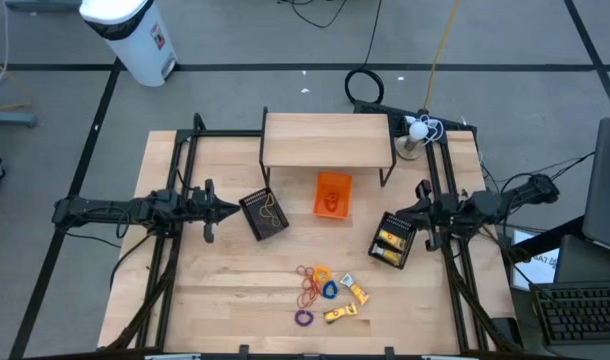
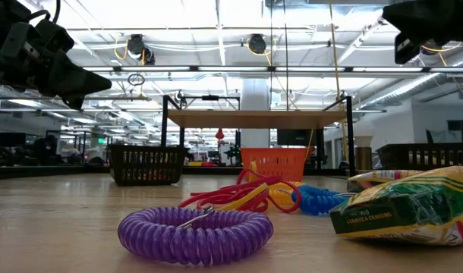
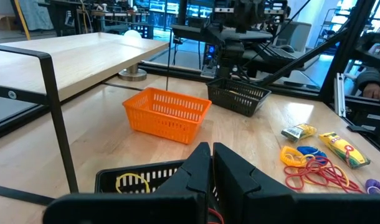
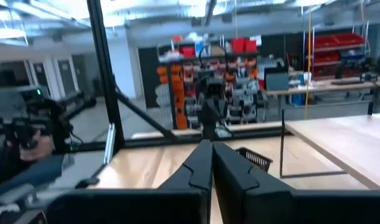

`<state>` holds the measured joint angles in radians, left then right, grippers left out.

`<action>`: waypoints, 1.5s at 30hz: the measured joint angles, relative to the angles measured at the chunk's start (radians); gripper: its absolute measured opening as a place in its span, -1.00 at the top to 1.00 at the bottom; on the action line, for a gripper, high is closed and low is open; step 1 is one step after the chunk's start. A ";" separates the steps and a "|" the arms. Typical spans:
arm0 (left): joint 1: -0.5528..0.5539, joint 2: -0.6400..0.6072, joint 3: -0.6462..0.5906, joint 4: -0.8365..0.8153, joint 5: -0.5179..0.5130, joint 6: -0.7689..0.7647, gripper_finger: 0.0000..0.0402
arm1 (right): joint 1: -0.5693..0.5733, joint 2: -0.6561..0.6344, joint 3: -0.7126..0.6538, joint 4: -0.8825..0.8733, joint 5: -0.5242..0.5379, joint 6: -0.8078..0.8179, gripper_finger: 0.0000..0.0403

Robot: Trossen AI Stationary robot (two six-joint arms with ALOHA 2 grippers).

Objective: Pick & Place Office Desk Supplies
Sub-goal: Put the red rubberband into the left black bin

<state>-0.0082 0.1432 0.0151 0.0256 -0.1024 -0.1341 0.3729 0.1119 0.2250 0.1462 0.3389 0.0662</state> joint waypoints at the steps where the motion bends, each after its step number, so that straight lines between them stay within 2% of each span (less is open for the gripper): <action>1: 0.000 0.000 0.000 0.000 0.000 0.000 0.90 | 0.000 -0.024 -0.013 -0.002 0.000 0.000 0.99; 7: 0.000 0.000 0.000 0.000 -0.003 0.008 0.90 | 0.000 -0.101 -0.047 -0.058 0.003 -0.002 1.00; 20: 0.000 0.000 0.000 -0.005 0.005 0.008 0.90 | -0.059 -0.104 -0.137 -0.044 0.000 0.027 1.00; 31: 0.000 0.027 0.000 0.007 -0.116 -0.102 0.91 | -0.079 -0.103 -0.185 0.059 -0.052 -0.051 1.00; 36: 0.000 0.112 0.011 -0.004 -0.128 -0.140 0.98 | -0.079 -0.103 -0.208 0.105 -0.052 -0.052 1.00; 41: -0.003 0.253 0.043 -0.002 -0.128 -0.186 0.99 | -0.079 -0.102 -0.208 0.122 -0.046 -0.052 1.00; 45: -0.041 0.401 0.120 0.033 -0.107 -0.204 0.99 | -0.079 -0.102 -0.209 0.119 0.027 -0.047 1.00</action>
<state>-0.0493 0.5447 0.1355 0.0583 -0.2094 -0.3379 0.2939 0.0097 0.0158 0.2649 0.3662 0.0192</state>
